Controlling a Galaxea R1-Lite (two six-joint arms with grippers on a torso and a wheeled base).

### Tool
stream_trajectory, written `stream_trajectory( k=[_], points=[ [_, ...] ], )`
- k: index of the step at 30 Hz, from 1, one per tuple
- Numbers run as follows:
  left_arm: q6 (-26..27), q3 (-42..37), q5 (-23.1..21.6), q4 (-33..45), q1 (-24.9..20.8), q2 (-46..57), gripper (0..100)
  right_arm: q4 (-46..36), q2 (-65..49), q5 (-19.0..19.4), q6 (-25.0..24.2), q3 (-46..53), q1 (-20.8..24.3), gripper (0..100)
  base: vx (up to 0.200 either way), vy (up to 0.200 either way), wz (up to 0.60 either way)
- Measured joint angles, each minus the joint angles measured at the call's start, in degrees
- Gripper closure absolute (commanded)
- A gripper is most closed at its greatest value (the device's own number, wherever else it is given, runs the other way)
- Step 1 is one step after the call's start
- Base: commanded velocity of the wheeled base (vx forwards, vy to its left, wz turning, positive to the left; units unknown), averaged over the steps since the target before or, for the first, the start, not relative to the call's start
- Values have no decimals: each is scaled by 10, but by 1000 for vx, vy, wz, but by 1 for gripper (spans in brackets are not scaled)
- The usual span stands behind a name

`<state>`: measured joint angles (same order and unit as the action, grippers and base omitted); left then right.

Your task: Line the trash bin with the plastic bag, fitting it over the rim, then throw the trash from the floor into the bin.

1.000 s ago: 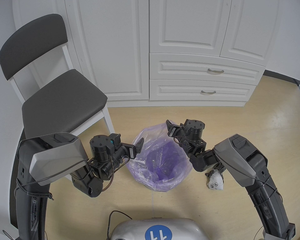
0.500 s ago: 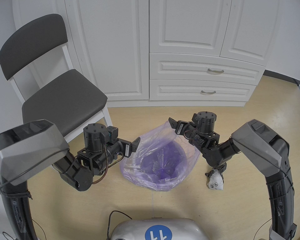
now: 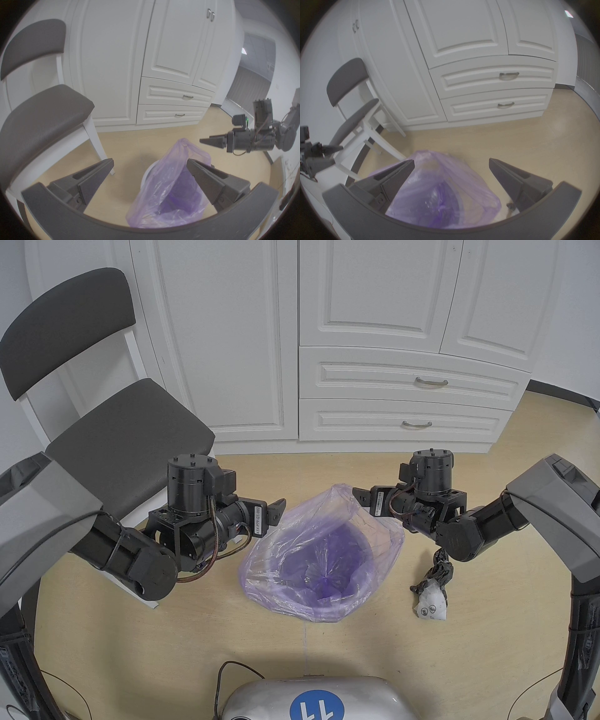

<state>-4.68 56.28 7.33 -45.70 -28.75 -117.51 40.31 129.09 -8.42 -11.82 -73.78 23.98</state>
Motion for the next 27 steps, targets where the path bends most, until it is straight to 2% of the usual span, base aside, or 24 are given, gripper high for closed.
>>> stream_trajectory(
  k=[3,7,16,27],
  points=[
    [-31,2,5,0,-8,-2,0,-50,-12,-1,5,6,-3,0,0,0,0],
    [-45,3,22,4,-20,-20,0,-92,-18,-1,13,3,-7,0,0,0,0],
    [-46,36,66,2,-36,-86,0,-110,19,-2,20,-44,-32,0,0,0,0],
    [-37,106,81,48,4,-156,0,-132,83,-2,25,-92,-52,0,0,0,0]
  ],
)
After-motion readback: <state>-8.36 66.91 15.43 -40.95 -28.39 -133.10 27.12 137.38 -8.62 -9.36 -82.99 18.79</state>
